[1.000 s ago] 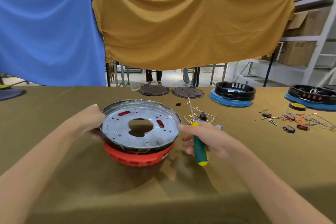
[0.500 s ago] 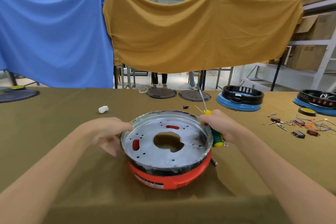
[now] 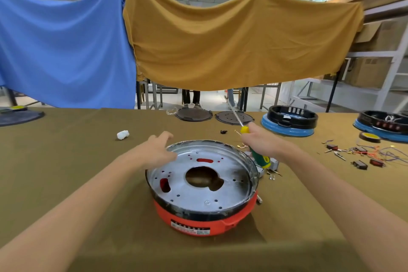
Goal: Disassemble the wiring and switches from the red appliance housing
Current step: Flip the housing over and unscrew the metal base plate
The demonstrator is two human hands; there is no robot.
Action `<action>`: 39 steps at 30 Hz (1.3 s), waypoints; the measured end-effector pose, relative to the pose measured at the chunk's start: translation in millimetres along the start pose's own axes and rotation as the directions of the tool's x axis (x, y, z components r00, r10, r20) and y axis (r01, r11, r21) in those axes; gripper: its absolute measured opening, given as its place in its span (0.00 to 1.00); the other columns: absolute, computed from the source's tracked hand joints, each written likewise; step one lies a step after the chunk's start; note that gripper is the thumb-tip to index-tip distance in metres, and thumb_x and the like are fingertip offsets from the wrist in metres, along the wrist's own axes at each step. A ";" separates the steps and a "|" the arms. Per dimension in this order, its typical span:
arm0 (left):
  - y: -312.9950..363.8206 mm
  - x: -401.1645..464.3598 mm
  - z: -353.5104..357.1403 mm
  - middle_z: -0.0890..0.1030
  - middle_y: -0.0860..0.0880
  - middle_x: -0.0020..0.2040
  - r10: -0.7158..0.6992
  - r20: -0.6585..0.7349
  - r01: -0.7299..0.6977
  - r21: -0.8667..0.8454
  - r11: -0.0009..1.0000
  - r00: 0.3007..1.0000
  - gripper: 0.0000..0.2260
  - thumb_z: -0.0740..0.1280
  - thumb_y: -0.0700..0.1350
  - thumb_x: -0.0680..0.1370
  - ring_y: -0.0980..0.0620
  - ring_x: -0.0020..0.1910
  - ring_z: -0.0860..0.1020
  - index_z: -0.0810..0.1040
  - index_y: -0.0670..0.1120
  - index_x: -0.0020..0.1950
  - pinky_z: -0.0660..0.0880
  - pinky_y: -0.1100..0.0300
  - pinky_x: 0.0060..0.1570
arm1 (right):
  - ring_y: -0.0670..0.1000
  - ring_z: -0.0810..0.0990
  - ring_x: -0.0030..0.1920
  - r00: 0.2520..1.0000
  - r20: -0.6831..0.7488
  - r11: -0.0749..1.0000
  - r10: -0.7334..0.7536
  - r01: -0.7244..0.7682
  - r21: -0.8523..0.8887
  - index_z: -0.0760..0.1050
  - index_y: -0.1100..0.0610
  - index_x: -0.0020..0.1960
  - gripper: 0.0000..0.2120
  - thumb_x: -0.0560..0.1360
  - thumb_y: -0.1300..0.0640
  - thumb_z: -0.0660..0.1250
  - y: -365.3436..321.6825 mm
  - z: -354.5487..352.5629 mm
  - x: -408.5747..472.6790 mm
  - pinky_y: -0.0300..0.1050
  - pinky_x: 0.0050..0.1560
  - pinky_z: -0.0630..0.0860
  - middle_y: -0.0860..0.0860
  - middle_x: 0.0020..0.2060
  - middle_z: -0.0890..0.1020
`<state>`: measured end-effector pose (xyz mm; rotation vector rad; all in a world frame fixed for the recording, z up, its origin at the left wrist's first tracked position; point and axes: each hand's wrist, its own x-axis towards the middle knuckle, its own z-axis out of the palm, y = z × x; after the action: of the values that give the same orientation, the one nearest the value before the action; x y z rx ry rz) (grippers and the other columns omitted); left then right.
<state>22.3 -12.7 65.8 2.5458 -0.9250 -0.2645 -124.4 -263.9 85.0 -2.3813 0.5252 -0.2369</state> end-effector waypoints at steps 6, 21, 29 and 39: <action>14.2 15.0 20.1 0.63 0.47 0.67 0.115 0.068 -0.129 0.265 0.955 0.991 0.13 0.62 0.50 0.82 0.47 0.52 0.76 0.72 0.56 0.67 0.76 0.53 0.56 | 0.41 0.74 0.43 0.951 0.078 0.867 -0.298 0.304 -0.395 0.72 0.49 0.58 0.12 0.78 0.49 0.70 -15.0 -9.2 5.5 0.35 0.38 0.67 0.42 0.46 0.74; 13.0 42.6 10.1 0.70 0.47 0.66 0.138 0.060 -0.150 0.290 0.945 0.989 0.15 0.59 0.39 0.82 0.47 0.59 0.74 0.78 0.52 0.65 0.72 0.53 0.61 | 0.50 0.82 0.34 0.967 -0.098 0.965 -0.237 0.245 0.091 0.84 0.55 0.47 0.06 0.71 0.55 0.78 -0.7 -21.3 4.3 0.48 0.41 0.82 0.52 0.38 0.86; 17.7 35.1 37.9 0.60 0.46 0.73 0.100 0.028 -0.102 0.411 0.906 0.995 0.19 0.55 0.64 0.81 0.42 0.68 0.67 0.67 0.62 0.70 0.71 0.45 0.62 | 0.55 0.86 0.41 0.948 -0.260 0.906 -0.183 0.265 0.330 0.81 0.58 0.50 0.10 0.71 0.58 0.78 1.5 -20.5 6.0 0.49 0.48 0.84 0.58 0.43 0.86; 19.2 36.5 38.8 0.50 0.47 0.80 0.056 0.108 -0.102 0.484 0.869 0.993 0.21 0.48 0.65 0.82 0.40 0.75 0.57 0.55 0.70 0.75 0.66 0.42 0.67 | 0.47 0.83 0.31 0.825 -0.484 0.935 -0.290 0.351 0.039 0.77 0.55 0.43 0.08 0.76 0.53 0.72 -3.2 -16.4 9.5 0.36 0.30 0.78 0.56 0.40 0.82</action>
<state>27.0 -62.0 38.2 2.9624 -1.2641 -0.1316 -119.8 -275.4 99.8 -2.2695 0.3029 -0.9967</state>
